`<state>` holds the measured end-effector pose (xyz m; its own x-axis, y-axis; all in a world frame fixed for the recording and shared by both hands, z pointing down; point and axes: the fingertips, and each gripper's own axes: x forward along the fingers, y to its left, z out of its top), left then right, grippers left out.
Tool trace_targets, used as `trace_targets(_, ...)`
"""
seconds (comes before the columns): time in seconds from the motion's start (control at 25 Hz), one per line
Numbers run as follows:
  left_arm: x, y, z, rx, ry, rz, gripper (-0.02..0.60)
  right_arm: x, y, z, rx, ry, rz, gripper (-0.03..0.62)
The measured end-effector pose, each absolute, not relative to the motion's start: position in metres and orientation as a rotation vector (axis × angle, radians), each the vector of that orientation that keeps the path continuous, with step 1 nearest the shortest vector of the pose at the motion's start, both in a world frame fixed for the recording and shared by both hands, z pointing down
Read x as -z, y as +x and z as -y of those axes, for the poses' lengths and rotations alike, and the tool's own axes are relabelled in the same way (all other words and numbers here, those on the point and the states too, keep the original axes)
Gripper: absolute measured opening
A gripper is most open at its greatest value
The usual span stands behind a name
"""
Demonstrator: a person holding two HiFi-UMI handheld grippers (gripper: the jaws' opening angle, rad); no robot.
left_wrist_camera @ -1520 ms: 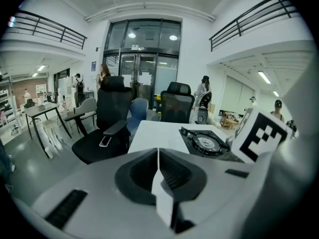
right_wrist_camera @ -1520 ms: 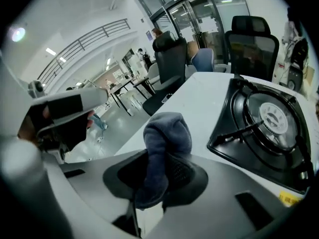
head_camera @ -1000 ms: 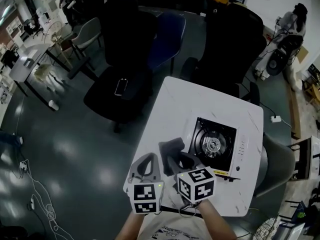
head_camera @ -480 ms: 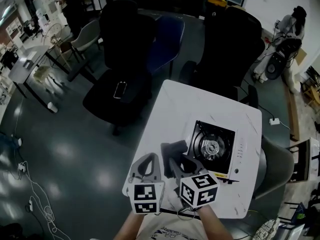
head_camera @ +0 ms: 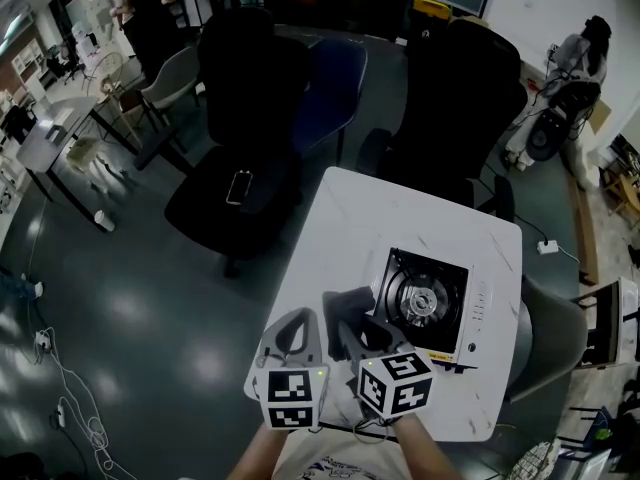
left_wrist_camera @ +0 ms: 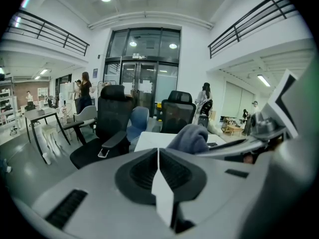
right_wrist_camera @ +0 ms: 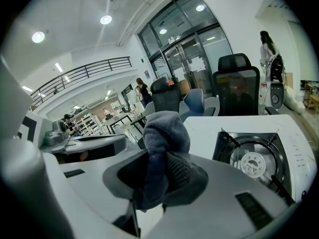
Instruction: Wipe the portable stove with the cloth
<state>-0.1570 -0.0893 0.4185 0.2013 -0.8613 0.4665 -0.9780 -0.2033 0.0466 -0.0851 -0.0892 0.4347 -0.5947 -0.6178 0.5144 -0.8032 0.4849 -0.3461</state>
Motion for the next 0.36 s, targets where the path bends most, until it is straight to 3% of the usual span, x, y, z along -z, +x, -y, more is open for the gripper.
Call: trace_targets(0.36, -0.4157, -0.1552, 0.0918, -0.483, 2.154, 1.731, 0.02, -0.436, -0.0859, 0.0893, -0.816, 1.187, 2.413, 0.101)
